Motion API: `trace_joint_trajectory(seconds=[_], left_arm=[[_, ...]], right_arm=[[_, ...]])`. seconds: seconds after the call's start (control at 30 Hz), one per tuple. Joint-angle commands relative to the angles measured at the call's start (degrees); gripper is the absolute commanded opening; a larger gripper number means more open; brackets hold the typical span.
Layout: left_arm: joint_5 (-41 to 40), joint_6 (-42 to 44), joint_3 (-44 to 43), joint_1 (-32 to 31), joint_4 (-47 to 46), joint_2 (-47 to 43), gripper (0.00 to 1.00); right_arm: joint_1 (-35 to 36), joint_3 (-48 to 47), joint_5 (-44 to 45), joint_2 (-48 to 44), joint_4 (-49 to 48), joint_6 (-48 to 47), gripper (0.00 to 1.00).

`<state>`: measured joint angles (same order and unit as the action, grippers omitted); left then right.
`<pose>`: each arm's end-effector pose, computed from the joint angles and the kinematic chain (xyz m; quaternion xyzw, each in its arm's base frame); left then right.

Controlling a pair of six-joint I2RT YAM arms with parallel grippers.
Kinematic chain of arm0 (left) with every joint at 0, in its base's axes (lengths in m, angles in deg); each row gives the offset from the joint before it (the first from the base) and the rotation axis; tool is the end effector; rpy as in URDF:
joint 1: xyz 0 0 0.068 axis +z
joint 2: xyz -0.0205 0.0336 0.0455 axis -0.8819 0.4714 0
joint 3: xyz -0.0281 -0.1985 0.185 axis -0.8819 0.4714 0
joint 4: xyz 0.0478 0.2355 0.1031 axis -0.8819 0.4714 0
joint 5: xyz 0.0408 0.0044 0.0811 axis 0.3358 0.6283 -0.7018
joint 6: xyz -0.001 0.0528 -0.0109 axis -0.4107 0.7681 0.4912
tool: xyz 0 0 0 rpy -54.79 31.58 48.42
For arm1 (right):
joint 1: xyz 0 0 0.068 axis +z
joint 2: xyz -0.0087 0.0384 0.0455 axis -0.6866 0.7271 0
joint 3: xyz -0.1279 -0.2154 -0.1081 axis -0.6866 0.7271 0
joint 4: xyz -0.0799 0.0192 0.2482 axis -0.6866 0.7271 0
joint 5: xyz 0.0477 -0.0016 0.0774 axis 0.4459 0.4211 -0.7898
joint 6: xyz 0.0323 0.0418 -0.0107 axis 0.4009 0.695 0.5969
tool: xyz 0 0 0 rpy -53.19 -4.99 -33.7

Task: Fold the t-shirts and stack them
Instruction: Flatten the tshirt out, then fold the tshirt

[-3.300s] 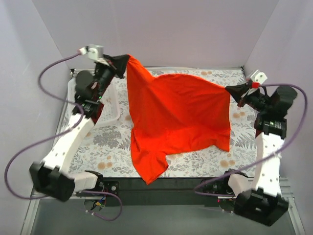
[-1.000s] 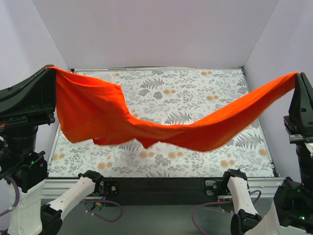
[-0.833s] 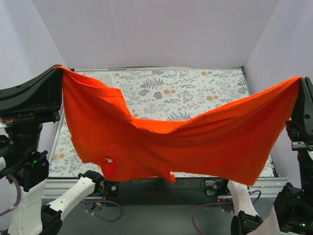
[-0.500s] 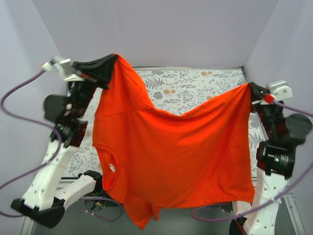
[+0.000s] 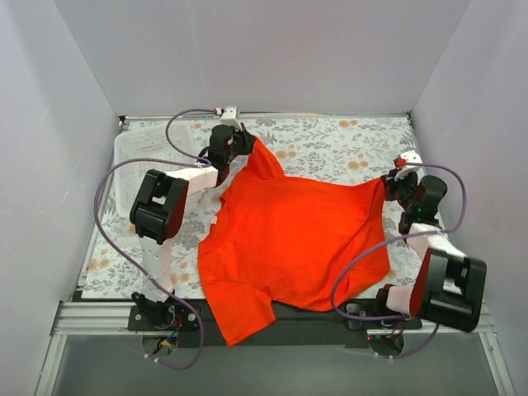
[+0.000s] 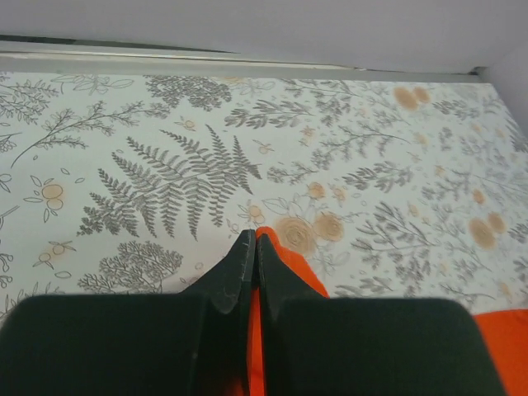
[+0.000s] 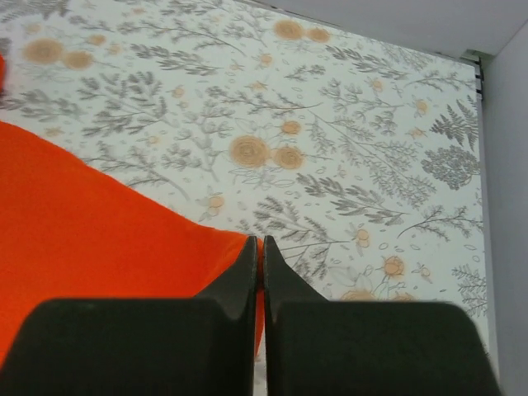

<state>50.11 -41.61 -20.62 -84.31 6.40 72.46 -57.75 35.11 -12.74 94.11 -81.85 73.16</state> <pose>0.4333 -0.1814 0.2072 -0.2215 0.7494 -0.4231 0.4586 0.2506 -0.0481 0.2219 -0.1360 0.7456 0.0185 0.6521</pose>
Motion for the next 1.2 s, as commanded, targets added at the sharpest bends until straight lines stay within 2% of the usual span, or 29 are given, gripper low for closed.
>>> trace_joint_trajectory(seconds=[0.0,0.17,0.4,0.53,0.63,0.87,1.17], left_arm=[[-5.89,-0.47,-9.22,0.73,-2.72,0.72,0.00],[-7.83,0.40,-15.47,1.25,0.80,6.80,0.00],[-12.58,0.93,-20.05,3.71,2.47,8.47,0.00],[-11.27,1.90,-24.00,5.12,4.49,10.58,0.00],[-9.86,1.90,-26.03,6.09,4.59,12.25,0.00],[-4.15,2.95,-26.74,7.49,3.97,12.52,0.00],[2.79,4.36,-18.30,8.64,1.77,7.78,0.00]], right_arm=[[-1.51,-9.17,3.63,10.81,-12.60,-1.40,0.01],[-1.69,-17.52,1.88,25.22,-12.43,1.23,0.01],[-1.52,-29.12,-0.15,35.62,-10.41,7.04,0.01],[-1.43,-36.07,-1.99,40.01,-8.47,9.23,0.01],[-0.90,-42.83,-7.60,44.05,-4.26,9.85,0.01],[-0.11,-47.07,-12.63,46.61,-1.88,10.56,0.01],[-0.90,-42.41,-14.82,41.35,-1.61,10.20,0.01]])
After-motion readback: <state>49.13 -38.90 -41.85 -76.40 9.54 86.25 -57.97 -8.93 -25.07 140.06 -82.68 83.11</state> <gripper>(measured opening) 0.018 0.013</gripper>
